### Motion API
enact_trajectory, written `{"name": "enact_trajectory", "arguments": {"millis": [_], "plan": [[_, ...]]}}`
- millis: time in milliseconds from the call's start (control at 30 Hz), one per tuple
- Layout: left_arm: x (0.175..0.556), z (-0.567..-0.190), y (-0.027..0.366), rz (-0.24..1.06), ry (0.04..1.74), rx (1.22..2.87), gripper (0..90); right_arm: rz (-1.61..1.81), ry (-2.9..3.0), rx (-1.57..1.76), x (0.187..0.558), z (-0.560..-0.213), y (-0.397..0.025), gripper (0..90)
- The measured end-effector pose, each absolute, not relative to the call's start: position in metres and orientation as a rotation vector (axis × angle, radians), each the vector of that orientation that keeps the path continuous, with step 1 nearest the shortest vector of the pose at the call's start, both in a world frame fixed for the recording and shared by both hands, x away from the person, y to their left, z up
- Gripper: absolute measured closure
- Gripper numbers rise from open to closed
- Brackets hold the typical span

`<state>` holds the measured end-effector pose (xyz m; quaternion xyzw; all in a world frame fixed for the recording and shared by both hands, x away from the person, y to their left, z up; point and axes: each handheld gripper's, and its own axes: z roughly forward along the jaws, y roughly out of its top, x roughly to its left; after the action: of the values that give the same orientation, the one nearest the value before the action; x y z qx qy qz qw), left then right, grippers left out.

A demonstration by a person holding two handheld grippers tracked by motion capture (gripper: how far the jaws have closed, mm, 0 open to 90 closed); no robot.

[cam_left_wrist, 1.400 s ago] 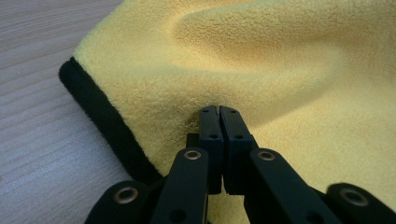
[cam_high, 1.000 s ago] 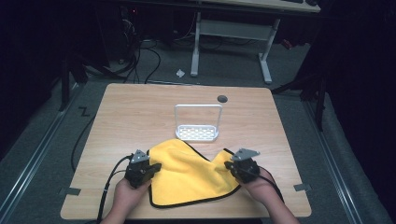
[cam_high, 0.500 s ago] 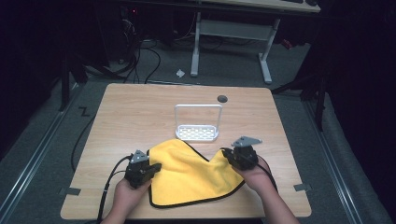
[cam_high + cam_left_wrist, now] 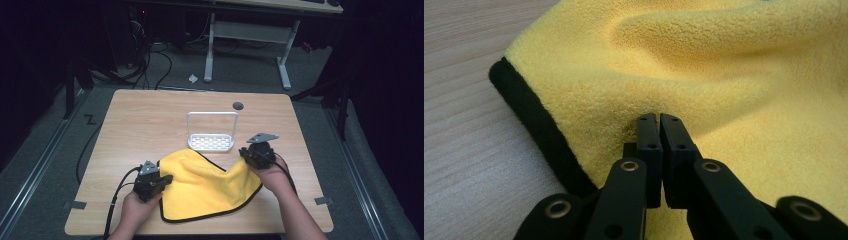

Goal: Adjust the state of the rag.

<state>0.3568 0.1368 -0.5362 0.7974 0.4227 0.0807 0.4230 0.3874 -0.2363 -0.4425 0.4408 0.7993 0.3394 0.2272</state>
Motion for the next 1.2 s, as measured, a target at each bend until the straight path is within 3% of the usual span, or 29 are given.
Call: {"name": "enact_trajectory", "arguments": {"millis": [133,267,467,667,933,1100,1200], "plan": [[0.357,-0.536,0.137,0.202,1.059,1.995,87.7,1.013,2.062,1.191,0.365,-0.406,-0.263,82.6],[0.356,-0.536,0.136,0.208,1.054,1.997,87.6,1.000,2.052,1.188,0.350,-0.404,-0.276,82.0],[0.356,-0.536,0.136,0.207,1.058,1.996,87.7,0.890,2.157,1.303,0.322,-0.478,-0.286,82.1],[0.357,-0.536,0.136,0.203,1.060,1.999,87.8,0.832,2.225,1.359,0.308,-0.511,-0.285,81.6],[0.357,-0.535,0.137,0.231,1.061,2.007,87.8,0.872,2.228,1.386,0.293,-0.516,-0.285,79.5],[0.359,-0.534,0.139,0.250,1.096,2.001,87.7,0.945,2.179,1.385,0.292,-0.503,-0.287,70.9],[0.349,-0.524,0.132,0.244,1.068,2.000,82.4,0.954,2.125,1.399,0.304,-0.493,-0.293,68.8]]}}
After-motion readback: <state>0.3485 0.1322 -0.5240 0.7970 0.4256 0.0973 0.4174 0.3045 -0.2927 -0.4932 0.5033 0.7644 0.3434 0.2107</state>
